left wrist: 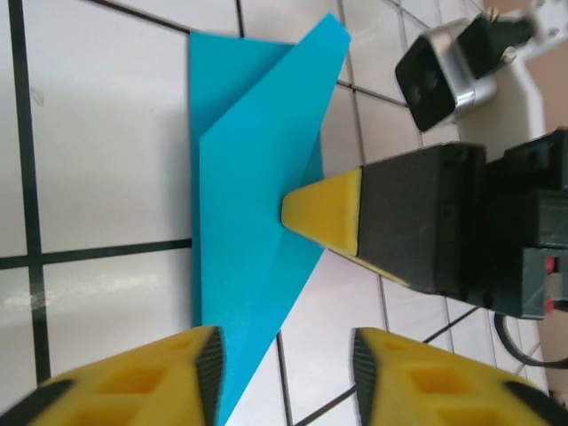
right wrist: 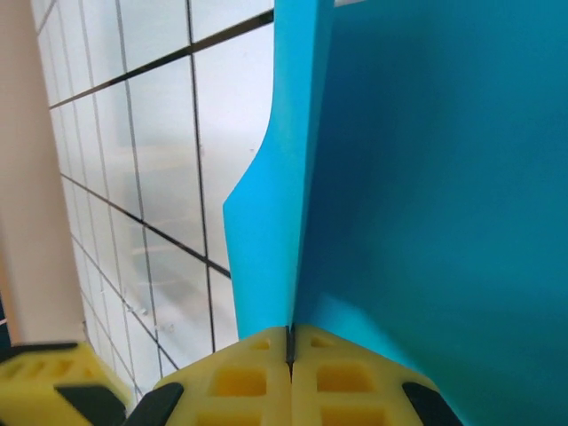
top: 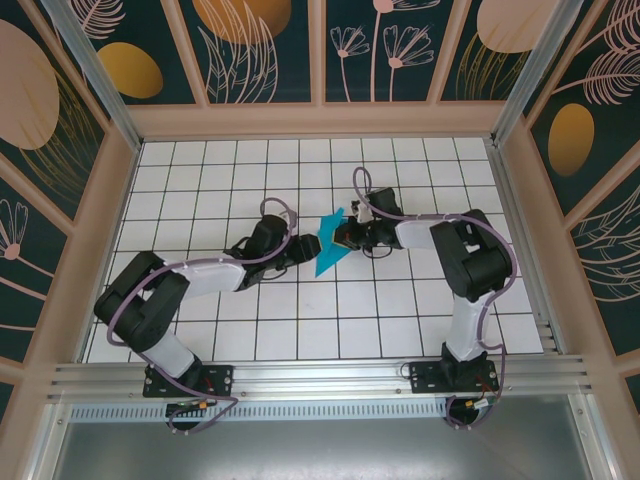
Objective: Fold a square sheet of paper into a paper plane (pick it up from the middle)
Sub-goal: Turn over the paper at the center of the table.
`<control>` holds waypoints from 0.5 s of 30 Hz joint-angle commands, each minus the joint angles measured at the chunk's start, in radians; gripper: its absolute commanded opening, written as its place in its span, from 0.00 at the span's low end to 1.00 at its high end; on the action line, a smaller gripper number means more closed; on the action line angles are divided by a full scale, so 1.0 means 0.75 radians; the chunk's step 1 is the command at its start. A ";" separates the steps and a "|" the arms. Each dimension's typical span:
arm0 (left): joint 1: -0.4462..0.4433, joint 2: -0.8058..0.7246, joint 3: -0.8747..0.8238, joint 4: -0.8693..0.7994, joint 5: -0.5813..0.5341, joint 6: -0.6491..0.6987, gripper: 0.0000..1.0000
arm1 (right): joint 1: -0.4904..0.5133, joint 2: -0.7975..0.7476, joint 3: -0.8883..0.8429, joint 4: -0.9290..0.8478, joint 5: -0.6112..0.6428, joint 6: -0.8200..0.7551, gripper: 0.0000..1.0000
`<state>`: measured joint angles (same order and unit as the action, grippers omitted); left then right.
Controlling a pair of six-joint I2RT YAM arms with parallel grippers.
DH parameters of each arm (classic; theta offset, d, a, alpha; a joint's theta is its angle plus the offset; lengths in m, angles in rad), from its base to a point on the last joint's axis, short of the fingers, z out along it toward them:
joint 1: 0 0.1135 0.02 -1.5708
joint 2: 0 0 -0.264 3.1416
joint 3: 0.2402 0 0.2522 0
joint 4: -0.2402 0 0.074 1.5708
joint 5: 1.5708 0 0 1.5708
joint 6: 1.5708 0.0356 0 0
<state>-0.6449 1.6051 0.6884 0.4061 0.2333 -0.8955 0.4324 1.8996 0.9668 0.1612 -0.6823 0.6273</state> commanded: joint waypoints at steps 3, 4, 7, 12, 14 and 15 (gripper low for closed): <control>0.056 -0.039 -0.096 0.199 0.177 -0.126 0.66 | -0.047 -0.157 -0.050 0.178 -0.198 0.000 0.02; 0.061 -0.038 -0.104 0.229 0.198 -0.143 0.70 | -0.051 -0.170 -0.055 0.190 -0.220 0.008 0.02; 0.070 -0.033 -0.140 0.348 0.253 -0.201 0.80 | -0.068 -0.202 -0.074 0.232 -0.283 0.040 0.02; 0.074 -0.007 -0.175 0.596 0.373 -0.278 0.98 | -0.072 -0.221 -0.093 0.297 -0.369 0.101 0.02; 0.075 0.020 -0.181 0.688 0.406 -0.324 0.98 | -0.073 -0.219 -0.097 0.326 -0.401 0.127 0.02; 0.076 0.033 -0.182 0.730 0.420 -0.346 0.98 | -0.072 -0.216 -0.098 0.341 -0.423 0.144 0.02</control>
<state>-0.5953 1.6001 0.5632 0.7708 0.4725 -1.0870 0.3820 1.7630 0.9127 0.3374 -0.9154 0.6956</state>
